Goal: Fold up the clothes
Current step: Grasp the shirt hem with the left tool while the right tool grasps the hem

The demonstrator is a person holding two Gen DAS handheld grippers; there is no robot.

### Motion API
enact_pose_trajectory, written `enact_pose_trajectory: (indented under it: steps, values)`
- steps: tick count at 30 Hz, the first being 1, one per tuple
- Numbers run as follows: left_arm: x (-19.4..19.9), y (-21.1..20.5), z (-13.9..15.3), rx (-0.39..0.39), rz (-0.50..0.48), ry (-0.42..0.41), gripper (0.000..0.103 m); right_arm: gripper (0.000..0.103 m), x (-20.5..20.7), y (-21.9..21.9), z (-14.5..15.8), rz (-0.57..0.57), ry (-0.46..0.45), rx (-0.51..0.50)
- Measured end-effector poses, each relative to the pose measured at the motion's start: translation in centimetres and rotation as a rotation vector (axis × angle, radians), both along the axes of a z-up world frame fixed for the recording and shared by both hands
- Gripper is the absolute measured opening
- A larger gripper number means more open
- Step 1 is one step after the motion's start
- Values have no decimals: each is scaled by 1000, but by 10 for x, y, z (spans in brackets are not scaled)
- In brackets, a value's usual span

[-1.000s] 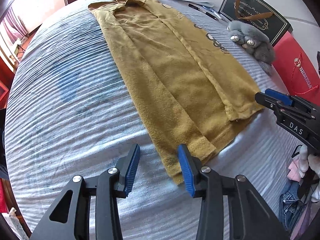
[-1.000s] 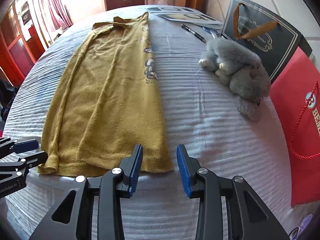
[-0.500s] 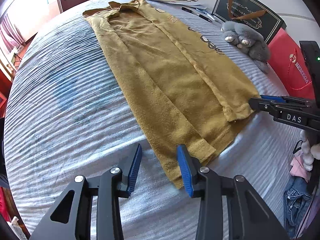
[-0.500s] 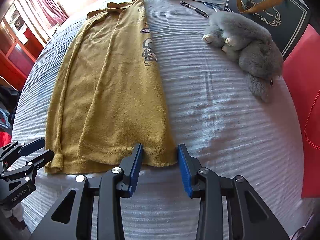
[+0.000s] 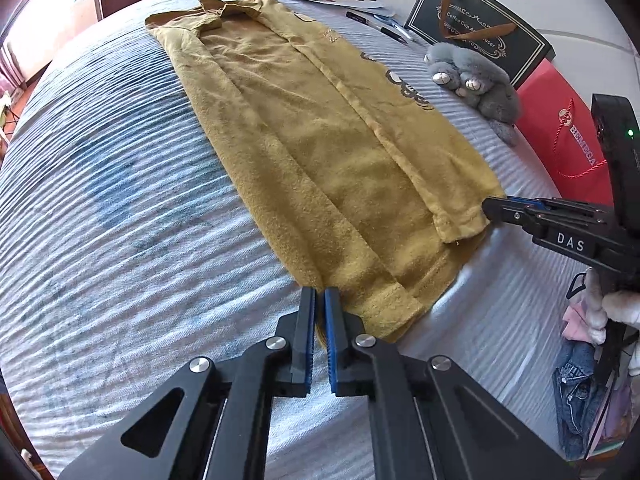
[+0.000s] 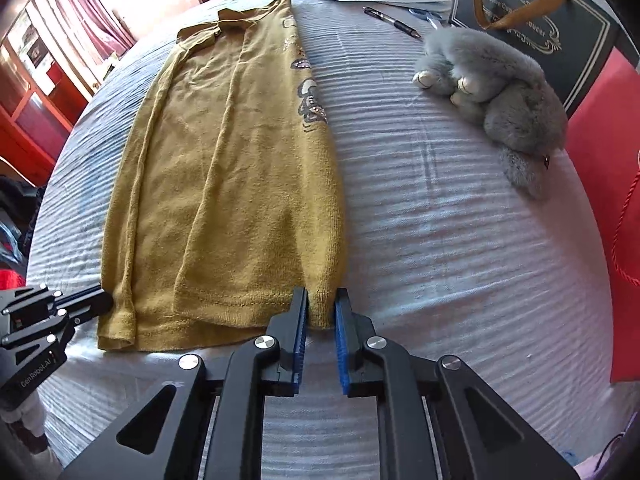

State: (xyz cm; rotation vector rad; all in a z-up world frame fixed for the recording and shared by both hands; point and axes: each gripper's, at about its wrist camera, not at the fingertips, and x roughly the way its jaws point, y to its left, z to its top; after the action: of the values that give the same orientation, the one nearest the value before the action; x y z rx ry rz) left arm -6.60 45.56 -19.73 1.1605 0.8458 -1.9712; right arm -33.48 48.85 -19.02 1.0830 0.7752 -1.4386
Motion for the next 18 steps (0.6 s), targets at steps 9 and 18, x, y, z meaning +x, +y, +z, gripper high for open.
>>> enact_pose_trajectory:
  steps: [9,18]
  values:
    - [16,-3,-2,50,-10,95,7,22,-7,2,-1,-33,-30,-13]
    - [7,20,3,42,-91,84,50,28,-5,5,-2,-28,-46,-46]
